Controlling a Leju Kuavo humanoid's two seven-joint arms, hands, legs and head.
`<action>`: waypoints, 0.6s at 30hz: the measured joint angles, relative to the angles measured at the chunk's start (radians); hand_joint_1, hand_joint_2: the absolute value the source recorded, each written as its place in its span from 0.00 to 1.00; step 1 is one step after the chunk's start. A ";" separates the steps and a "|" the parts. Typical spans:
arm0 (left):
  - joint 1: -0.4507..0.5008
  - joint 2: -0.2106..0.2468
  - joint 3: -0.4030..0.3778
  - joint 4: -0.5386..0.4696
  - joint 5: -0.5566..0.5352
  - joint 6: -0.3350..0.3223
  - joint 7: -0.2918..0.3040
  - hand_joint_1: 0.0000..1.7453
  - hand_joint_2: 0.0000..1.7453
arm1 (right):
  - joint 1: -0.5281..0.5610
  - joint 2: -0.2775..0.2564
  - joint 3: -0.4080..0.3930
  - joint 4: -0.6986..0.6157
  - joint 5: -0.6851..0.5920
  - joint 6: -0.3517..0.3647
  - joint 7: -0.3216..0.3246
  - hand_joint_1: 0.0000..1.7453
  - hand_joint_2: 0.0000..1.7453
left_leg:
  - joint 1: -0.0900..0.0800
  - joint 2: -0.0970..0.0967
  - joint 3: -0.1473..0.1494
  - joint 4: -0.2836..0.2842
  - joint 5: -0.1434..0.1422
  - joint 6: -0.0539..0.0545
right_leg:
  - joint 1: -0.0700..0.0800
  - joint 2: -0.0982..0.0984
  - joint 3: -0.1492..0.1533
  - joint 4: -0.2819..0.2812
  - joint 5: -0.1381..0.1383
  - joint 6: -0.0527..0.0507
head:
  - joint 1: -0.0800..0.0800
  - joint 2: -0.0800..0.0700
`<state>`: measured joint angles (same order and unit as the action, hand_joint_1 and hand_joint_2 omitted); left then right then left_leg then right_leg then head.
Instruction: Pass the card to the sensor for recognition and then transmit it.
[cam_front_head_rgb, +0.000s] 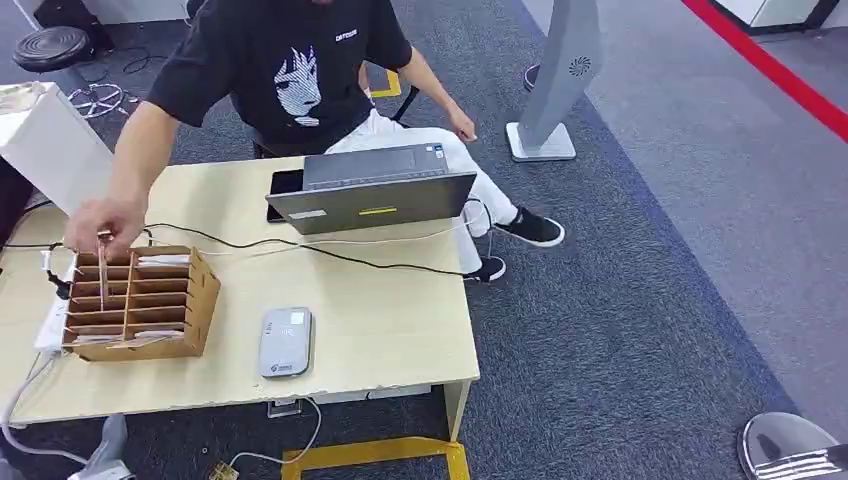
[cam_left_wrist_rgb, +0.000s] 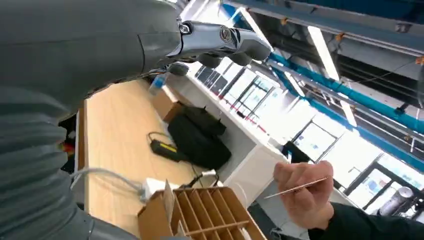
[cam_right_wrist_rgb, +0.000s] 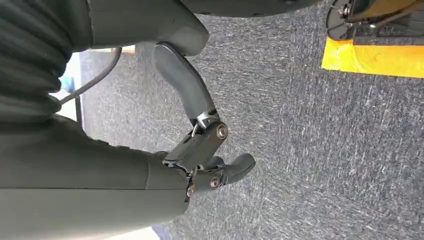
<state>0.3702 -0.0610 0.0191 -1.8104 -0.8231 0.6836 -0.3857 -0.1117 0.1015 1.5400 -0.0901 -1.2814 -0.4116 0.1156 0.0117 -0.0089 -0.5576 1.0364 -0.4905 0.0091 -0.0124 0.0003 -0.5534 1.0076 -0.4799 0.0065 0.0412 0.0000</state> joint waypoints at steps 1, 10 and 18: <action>0.000 0.012 0.000 -0.006 -0.013 0.001 0.010 0.00 1.00 | 0.000 0.000 0.000 0.000 0.003 0.000 0.003 0.00 1.00 | 0.000 0.000 0.000 0.000 0.000 0.000 | 0.000 0.000 0.000 0.000 0.000 0.000 | 0.000 0.000; -0.005 0.074 0.021 -0.014 -0.058 -0.003 0.062 0.00 1.00 | -0.002 0.000 0.000 0.000 0.016 0.000 0.011 0.00 1.00 | 0.000 0.000 0.000 0.000 0.000 0.000 | 0.000 0.000 0.000 0.000 0.000 0.000 | 0.000 0.000; -0.042 0.083 0.050 -0.014 0.054 -0.084 0.051 0.00 1.00 | -0.003 -0.001 0.000 0.002 0.042 0.000 0.013 0.00 1.00 | 0.000 0.000 0.000 0.000 0.001 0.000 | 0.000 0.000 0.000 0.000 0.000 0.000 | 0.000 0.000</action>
<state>0.3277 0.0225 0.0694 -1.8242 -0.7690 0.5993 -0.3350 -0.1143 0.1007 1.5404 -0.0881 -1.2390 -0.4112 0.1282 0.0117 -0.0091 -0.5573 1.0364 -0.4898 0.0090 -0.0124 0.0000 -0.5534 1.0078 -0.4797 0.0064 0.0412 0.0000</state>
